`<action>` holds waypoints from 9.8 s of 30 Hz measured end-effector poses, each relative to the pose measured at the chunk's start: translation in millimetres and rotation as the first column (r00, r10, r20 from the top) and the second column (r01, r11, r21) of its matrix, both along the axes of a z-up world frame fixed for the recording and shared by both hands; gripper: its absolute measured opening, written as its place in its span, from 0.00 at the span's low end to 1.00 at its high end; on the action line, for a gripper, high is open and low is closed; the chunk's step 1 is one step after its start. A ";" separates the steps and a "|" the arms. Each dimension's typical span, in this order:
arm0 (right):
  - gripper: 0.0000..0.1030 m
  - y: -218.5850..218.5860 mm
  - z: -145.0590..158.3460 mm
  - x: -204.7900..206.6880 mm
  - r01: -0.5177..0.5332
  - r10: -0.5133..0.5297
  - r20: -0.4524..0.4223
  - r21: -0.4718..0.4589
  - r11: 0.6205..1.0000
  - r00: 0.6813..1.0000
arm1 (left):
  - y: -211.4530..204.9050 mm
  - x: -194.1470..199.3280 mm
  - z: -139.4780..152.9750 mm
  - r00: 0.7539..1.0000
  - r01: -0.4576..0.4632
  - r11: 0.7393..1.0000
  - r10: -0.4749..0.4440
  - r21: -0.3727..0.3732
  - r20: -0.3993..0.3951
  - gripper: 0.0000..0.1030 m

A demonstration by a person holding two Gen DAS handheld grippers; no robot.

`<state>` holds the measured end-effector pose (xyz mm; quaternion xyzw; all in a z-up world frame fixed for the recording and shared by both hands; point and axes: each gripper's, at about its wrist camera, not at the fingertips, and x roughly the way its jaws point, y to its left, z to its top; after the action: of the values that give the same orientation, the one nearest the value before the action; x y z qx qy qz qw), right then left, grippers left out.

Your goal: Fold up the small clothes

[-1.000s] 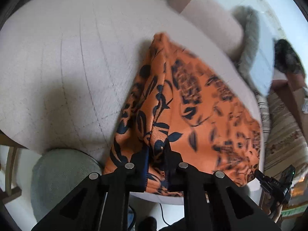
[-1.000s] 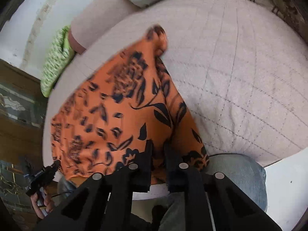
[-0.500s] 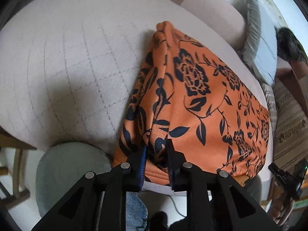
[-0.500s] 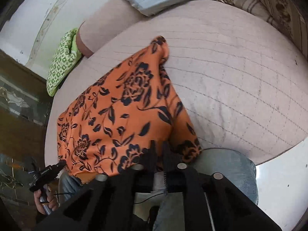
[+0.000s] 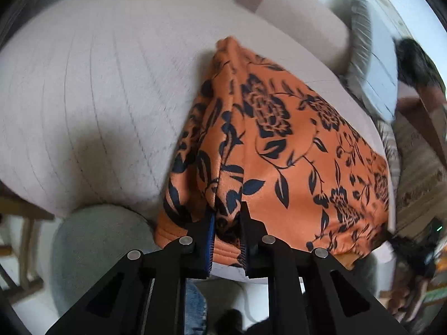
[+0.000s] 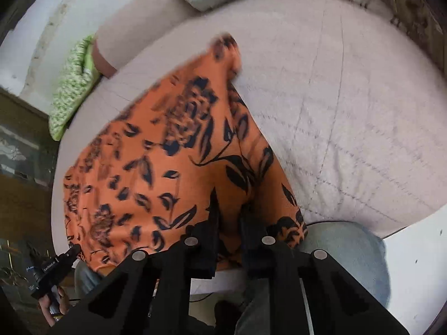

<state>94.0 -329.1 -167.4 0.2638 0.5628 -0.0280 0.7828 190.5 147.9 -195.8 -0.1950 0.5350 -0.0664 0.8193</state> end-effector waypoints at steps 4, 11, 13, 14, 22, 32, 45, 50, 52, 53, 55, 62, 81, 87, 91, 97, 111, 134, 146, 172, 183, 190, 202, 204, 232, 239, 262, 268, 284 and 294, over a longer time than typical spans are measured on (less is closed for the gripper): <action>0.20 11.7 7.2 2.4 -0.026 0.024 -0.029 -0.051 0.998 0.999 | 11.2 2.7 -8.0 0.998 -0.039 0.998 0.036 -0.055 -0.050 0.19; 0.56 73.8 57.2 24.2 -0.191 0.187 0.121 0.023 0.981 0.975 | 30.1 -10.3 10.8 0.989 -0.135 0.990 0.136 -0.042 0.048 0.52; 0.56 108.3 60.9 44.2 -0.284 0.273 0.127 0.079 0.956 0.954 | 25.7 -5.3 7.0 0.992 -0.117 0.992 0.118 -0.042 0.031 0.52; 0.56 125.5 63.2 51.8 -0.316 0.305 0.125 0.081 0.945 0.944 | 24.0 -2.4 6.3 0.992 -0.117 0.992 0.118 -0.048 0.033 0.52; 0.59 265.9 70.7 114.3 -0.598 0.589 0.106 0.092 0.796 0.801 | 26.7 23.3 -33.9 0.994 -0.105 0.985 0.107 -0.137 0.002 0.53; 0.59 348.4 17.8 156.2 -0.650 0.682 -0.108 0.229 0.725 0.723 | 58.0 14.1 -49.1 0.993 -0.096 0.940 0.112 -0.328 0.028 0.46; 0.55 400.5 -4.9 171.7 -0.674 0.702 -0.247 0.201 0.711 0.668 | 45.6 -2.2 -29.1 0.981 -0.034 0.972 0.077 -0.233 0.178 0.14; 0.54 417.4 -13.6 171.0 -0.735 0.730 -0.341 0.142 0.663 0.592 | 42.1 -18.7 -19.4 0.966 -0.010 0.986 0.052 -0.165 0.254 0.13; 0.51 423.1 -16.2 169.7 -0.758 0.734 -0.372 0.108 0.643 0.569 | 38.9 -24.1 -15.8 0.961 -0.004 0.990 0.042 -0.140 0.274 0.13; 0.49 427.2 -18.0 168.5 -0.776 0.737 -0.388 0.081 0.625 0.553 | 37.8 -25.2 -14.5 0.959 -0.003 0.992 0.039 -0.129 0.282 0.12; 0.43 434.9 -22.9 164.5 -0.814 0.745 -0.419 0.025 0.581 0.519 | 36.6 -28.2 -12.4 0.954 -0.002 0.993 0.037 -0.116 0.296 0.12; 0.14 411.4 -7.7 160.6 -0.808 0.747 -0.366 -0.025 0.589 0.555 | 18.1 -32.8 9.7 0.947 0.012 0.998 0.007 -0.060 0.320 0.11; 0.11 68.3 114.9 61.4 -0.410 0.292 0.321 0.406 0.817 0.901 | -181.9 -83.7 167.8 0.744 0.449 0.870 -0.491 0.205 0.454 0.11; 0.11 -18.3 77.9 45.2 -0.276 0.125 0.309 0.514 0.812 0.943 | -246.3 -66.4 153.4 0.715 0.571 0.798 -0.598 0.193 0.362 0.11; 0.11 -50.9 37.8 37.5 -0.194 0.054 0.256 0.559 0.806 0.965 | -277.1 -48.0 131.2 0.729 0.623 0.770 -0.636 0.140 0.254 0.11; 0.11 -85.8 -23.5 42.7 -0.089 -0.007 0.158 0.594 0.800 0.987 | -309.9 -20.3 94.9 0.746 0.637 0.756 -0.654 0.154 0.123 0.13; 0.43 -83.7 22.9 1.9 -0.034 -0.069 0.232 0.412 0.911 0.970 | -187.4 -17.5 125.3 0.848 0.514 0.857 -0.513 0.029 0.130 0.44; 0.29 -30.3 28.7 -39.4 -0.097 0.060 0.215 0.169 0.981 0.975 | -240.5 28.1 92.6 0.867 0.494 0.869 -0.489 -0.032 0.096 0.44; 0.13 -19.4 -17.3 -34.6 -0.076 0.060 0.112 0.143 0.987 0.992 | -385.9 88.6 69.3 0.784 0.621 0.749 -0.603 0.233 -0.152 0.47; 0.38 -63.7 -9.3 -67.5 0.073 -0.098 0.121 0.192 0.979 0.988 | -316.7 104.6 96.8 0.864 0.504 0.859 -0.502 -0.086 0.049 0.51; 0.58 -35.7 30.7 56.9 -0.112 0.085 0.229 0.107 0.988 0.970 | -187.1 146.7 71.7 0.993 0.116 0.989 -0.117 -0.095 -0.004 0.51; 0.17 -50.7 -6.0 142.5 -0.120 0.107 0.096 0.152 0.981 0.990 | -194.0 183.8 40.0 0.991 0.106 0.968 -0.122 -0.228 -0.056 0.59; 0.05 -63.1 -51.4 154.3 -0.039 0.039 0.006 0.141 0.989 0.999 | -222.0 216.9 -13.5 0.994 0.098 0.993 -0.101 -0.064 -0.045 0.44; 0.14 -63.1 -34.6 146.8 -0.038 0.033 0.034 0.155 0.987 0.999 | -213.8 210.0 -4.8 0.993 0.094 0.990 -0.101 -0.108 -0.055 0.47; 0.37 -62.8 -31.4 -22.7 0.129 -0.125 -0.035 0.188 0.974 0.992 | -195.0 43.2 2.3 0.982 0.169 0.976 -0.179 -0.135 -0.064 0.54; 0.65 -76.6 -35.3 -38.0 0.086 -0.089 -0.004 0.292 0.952 0.996 | -195.7 35.4 -15.4 0.960 0.222 0.947 -0.254 -0.233 -0.117 0.59; 0.58 -60.2 -18.6 -21.9 -0.011 0.016 -0.019 0.238 0.971 1.000 | -163.2 49.2 -1.0 0.962 0.238 0.934 -0.264 -0.266 -0.068 0.52; 0.71 -66.0 -15.7 28.9 -0.038 0.020 0.067 0.289 0.957 0.998 | -174.6 106.4 6.3 0.972 0.211 0.945 -0.230 -0.249 -0.050 0.61; 0.30 -63.4 -98.8 83.7 -0.016 0.019 -0.002 0.486 0.874 1.000 | -188.1 164.3 -59.5 0.975 0.098 0.902 -0.171 -0.420 -0.140 0.44; 0.22 -2.8 -9.8 97.2 -0.092 0.046 0.115 0.438 0.894 0.992 | -117.0 140.6 28.3 0.991 0.102 0.886 -0.129 -0.452 -0.029 0.29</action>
<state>191.2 -332.0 -177.2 0.4156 0.5229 0.1420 0.7306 331.0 30.8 -167.5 -0.3487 0.5393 -0.2314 0.7307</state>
